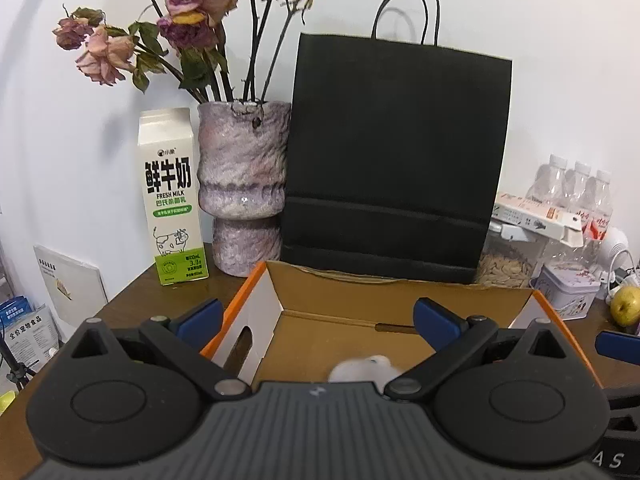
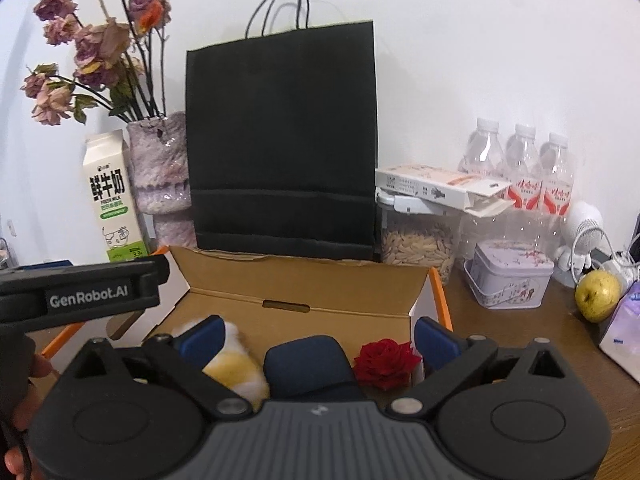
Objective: Organize objects
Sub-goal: 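Open the right gripper to drop the zip case while the left gripper releases the plush in the box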
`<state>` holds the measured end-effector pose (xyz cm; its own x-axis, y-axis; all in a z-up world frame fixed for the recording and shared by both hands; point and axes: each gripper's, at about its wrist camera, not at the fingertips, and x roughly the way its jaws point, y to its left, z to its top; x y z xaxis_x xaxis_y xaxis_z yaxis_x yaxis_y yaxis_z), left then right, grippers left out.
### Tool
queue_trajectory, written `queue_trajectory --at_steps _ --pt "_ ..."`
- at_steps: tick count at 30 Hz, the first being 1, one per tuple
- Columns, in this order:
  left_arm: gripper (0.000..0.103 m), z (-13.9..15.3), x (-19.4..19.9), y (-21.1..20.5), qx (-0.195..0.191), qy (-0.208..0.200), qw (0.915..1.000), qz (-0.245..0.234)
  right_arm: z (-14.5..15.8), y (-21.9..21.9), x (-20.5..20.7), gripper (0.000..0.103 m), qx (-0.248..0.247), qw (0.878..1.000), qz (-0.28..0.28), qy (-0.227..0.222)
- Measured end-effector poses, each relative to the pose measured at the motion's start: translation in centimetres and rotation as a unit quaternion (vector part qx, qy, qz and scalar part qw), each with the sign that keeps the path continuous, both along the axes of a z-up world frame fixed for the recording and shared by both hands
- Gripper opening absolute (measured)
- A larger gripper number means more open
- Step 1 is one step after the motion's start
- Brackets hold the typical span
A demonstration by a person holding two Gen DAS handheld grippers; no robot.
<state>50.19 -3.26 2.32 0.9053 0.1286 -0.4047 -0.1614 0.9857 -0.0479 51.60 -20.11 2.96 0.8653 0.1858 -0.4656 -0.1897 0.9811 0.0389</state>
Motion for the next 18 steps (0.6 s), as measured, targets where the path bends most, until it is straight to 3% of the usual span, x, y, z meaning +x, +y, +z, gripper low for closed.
queue_trajectory --at_steps 18 --pt "0.103 1.7 -6.4 1.5 -0.010 -0.022 0.9997 -0.004 2.7 -0.6 -6.8 0.102 -0.008 0.998 0.031 -0.055"
